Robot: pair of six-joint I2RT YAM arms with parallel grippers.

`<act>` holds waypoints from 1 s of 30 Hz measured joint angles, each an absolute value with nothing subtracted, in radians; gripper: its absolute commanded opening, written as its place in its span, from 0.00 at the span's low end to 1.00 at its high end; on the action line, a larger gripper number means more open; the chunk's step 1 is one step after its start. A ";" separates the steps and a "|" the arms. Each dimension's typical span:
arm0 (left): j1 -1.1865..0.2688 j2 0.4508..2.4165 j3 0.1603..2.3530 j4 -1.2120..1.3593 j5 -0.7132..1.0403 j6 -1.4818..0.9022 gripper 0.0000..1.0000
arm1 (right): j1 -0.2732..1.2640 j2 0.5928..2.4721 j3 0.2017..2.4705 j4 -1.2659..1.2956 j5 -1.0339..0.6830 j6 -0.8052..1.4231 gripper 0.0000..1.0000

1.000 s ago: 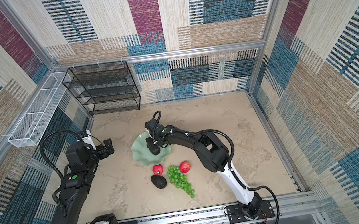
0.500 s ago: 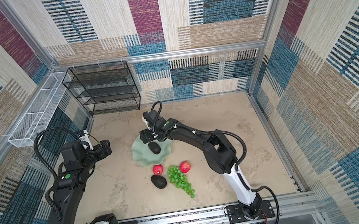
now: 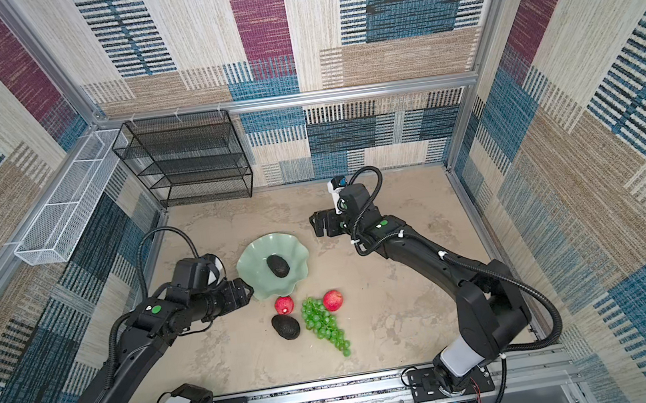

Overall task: Place and organize the fake fruits in the fruit bowl
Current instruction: 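Grasp the avocado near the bowl with the left gripper while the right gripper withdraws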

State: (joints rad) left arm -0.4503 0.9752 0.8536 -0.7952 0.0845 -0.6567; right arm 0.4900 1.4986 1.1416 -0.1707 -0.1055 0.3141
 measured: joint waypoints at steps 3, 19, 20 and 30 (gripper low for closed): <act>-0.607 1.003 0.822 -0.809 0.049 -0.772 0.82 | 0.459 1.426 1.040 -0.147 -0.104 0.323 0.99; -0.907 1.332 0.837 -0.727 -0.071 -1.079 0.86 | 0.432 1.278 0.860 -0.102 -0.104 0.338 1.00; -0.910 1.344 0.836 -0.717 -0.072 -1.085 0.86 | 0.432 1.270 0.853 -0.102 -0.104 0.338 1.00; -0.918 1.418 0.817 -0.620 -0.070 -1.105 0.78 | 0.430 1.214 0.798 -0.099 -0.094 0.339 1.00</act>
